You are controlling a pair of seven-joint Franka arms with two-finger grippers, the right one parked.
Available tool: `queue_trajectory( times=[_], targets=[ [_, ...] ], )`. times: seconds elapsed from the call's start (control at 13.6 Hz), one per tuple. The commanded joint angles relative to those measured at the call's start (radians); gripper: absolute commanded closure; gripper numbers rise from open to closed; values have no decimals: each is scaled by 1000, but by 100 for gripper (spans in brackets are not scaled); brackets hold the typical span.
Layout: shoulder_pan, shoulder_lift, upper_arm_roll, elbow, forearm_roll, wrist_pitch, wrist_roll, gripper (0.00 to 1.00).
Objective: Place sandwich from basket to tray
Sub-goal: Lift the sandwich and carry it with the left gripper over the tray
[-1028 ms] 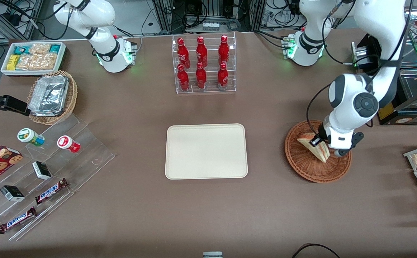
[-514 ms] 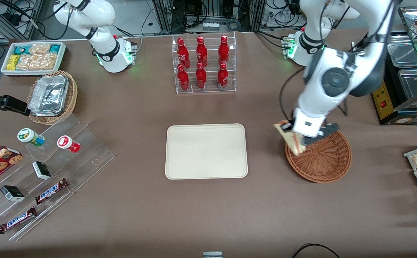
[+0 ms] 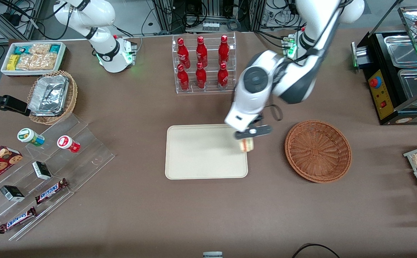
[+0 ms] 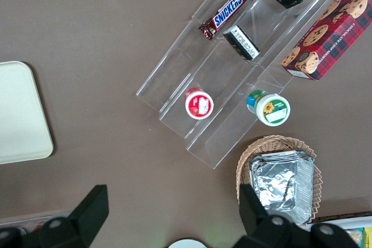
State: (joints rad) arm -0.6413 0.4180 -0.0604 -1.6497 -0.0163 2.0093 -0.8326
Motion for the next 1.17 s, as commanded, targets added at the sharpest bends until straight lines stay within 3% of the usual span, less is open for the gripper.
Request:
queue_trajectory(
  times=[0.0, 0.22, 0.44, 0.81, 0.88, 1.03, 1.1],
  targets=[
    [-66, 201, 16, 223, 3, -14, -36, 86],
    [-119, 281, 19, 257, 9, 90, -37, 86],
    [-130, 337, 19, 258, 96, 172, -39, 86],
    [-144, 377, 19, 261, 101, 264, -37, 85],
    [-146, 383, 19, 263, 102, 264, -37, 70],
    [-143, 381, 19, 264, 99, 264, -39, 13],
    [-141, 380, 19, 275, 101, 263, -37, 1]
  ],
)
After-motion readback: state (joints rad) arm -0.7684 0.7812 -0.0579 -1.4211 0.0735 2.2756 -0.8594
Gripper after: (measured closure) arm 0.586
